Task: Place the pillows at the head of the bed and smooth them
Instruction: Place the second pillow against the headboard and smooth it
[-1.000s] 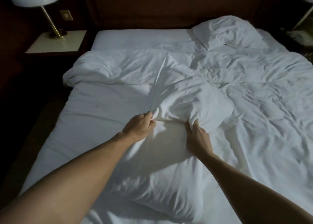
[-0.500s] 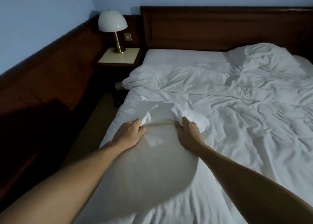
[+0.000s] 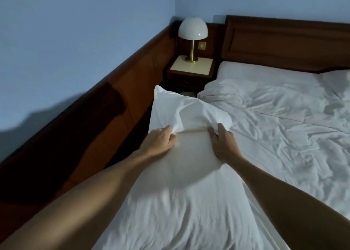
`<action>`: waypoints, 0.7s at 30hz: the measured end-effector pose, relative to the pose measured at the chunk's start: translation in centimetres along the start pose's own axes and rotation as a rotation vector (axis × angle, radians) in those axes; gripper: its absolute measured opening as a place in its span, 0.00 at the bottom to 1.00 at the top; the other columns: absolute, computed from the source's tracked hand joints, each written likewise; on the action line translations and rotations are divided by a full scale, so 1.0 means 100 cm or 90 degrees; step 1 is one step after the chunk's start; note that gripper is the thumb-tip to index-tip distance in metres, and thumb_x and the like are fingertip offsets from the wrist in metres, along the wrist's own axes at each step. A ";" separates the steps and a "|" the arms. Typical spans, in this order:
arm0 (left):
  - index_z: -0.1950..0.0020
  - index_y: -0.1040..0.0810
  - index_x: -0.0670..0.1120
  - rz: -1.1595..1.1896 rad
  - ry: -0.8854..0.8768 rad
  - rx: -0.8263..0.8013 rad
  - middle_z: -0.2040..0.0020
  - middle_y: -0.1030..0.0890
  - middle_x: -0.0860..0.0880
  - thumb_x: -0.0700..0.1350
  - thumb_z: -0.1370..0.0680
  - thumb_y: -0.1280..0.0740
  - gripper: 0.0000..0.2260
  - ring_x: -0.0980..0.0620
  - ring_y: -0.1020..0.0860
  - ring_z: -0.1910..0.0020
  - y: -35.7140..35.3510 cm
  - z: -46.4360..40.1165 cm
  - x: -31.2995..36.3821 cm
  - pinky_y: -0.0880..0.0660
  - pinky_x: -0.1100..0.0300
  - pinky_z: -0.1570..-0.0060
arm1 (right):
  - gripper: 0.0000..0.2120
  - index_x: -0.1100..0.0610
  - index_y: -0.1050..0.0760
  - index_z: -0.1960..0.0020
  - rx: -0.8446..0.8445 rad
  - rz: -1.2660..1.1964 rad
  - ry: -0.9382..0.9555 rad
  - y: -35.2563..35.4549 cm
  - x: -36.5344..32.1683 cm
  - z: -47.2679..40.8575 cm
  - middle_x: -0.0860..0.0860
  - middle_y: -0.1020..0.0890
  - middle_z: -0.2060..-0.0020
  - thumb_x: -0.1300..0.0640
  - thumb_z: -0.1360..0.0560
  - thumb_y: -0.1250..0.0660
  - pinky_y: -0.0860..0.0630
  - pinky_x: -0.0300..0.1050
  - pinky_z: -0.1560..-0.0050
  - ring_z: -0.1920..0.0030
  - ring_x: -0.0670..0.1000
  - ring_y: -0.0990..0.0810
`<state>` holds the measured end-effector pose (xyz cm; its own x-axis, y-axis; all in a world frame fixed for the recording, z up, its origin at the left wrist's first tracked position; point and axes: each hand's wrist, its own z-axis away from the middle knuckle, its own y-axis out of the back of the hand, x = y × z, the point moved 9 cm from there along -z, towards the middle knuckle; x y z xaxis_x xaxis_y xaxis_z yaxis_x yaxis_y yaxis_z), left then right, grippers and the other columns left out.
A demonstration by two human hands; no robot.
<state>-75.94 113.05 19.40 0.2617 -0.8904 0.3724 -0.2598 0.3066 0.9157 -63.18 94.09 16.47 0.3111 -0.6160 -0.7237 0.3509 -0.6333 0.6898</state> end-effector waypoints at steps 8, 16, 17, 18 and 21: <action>0.60 0.33 0.41 -0.011 -0.012 0.083 0.67 0.25 0.42 0.44 0.18 0.41 0.12 0.38 0.25 0.68 0.082 -0.054 -0.081 0.35 0.51 0.67 | 0.14 0.60 0.34 0.50 0.064 -0.022 0.048 -0.031 -0.111 -0.063 0.60 0.22 0.57 0.48 0.15 0.42 0.28 0.57 0.54 0.52 0.63 0.24; 0.61 0.34 0.42 0.043 -0.104 0.056 0.66 0.23 0.39 0.44 0.18 0.38 0.13 0.34 0.22 0.65 0.075 -0.193 -0.114 0.35 0.50 0.67 | 0.13 0.59 0.35 0.52 0.174 -0.024 -0.004 -0.028 -0.120 -0.171 0.57 0.24 0.60 0.49 0.15 0.43 0.34 0.53 0.57 0.54 0.61 0.28; 0.61 0.34 0.43 0.044 -0.121 0.046 0.64 0.21 0.37 0.44 0.18 0.38 0.13 0.34 0.21 0.63 0.071 -0.215 -0.117 0.35 0.50 0.66 | 0.13 0.60 0.35 0.51 0.189 -0.020 -0.008 -0.026 -0.119 -0.188 0.57 0.24 0.60 0.50 0.15 0.43 0.35 0.53 0.57 0.55 0.60 0.28; 0.60 0.33 0.44 0.048 -0.138 0.035 0.62 0.20 0.36 0.45 0.18 0.37 0.12 0.34 0.21 0.62 0.068 -0.238 -0.119 0.36 0.51 0.66 | 0.14 0.61 0.34 0.50 0.205 -0.020 -0.014 -0.023 -0.120 -0.205 0.57 0.24 0.60 0.50 0.15 0.43 0.35 0.53 0.57 0.56 0.60 0.28; 0.59 0.33 0.44 0.056 -0.184 0.020 0.62 0.20 0.38 0.46 0.17 0.38 0.12 0.37 0.21 0.60 0.071 -0.297 -0.123 0.38 0.54 0.65 | 0.15 0.62 0.34 0.50 0.247 -0.004 -0.008 -0.015 -0.130 -0.250 0.58 0.23 0.61 0.50 0.15 0.43 0.34 0.54 0.59 0.57 0.63 0.26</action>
<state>-53.39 136.16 25.81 -0.0371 -0.9211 0.3876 -0.2990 0.3803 0.8752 -45.73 114.79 24.38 0.2982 -0.6154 -0.7296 -0.0084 -0.7660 0.6427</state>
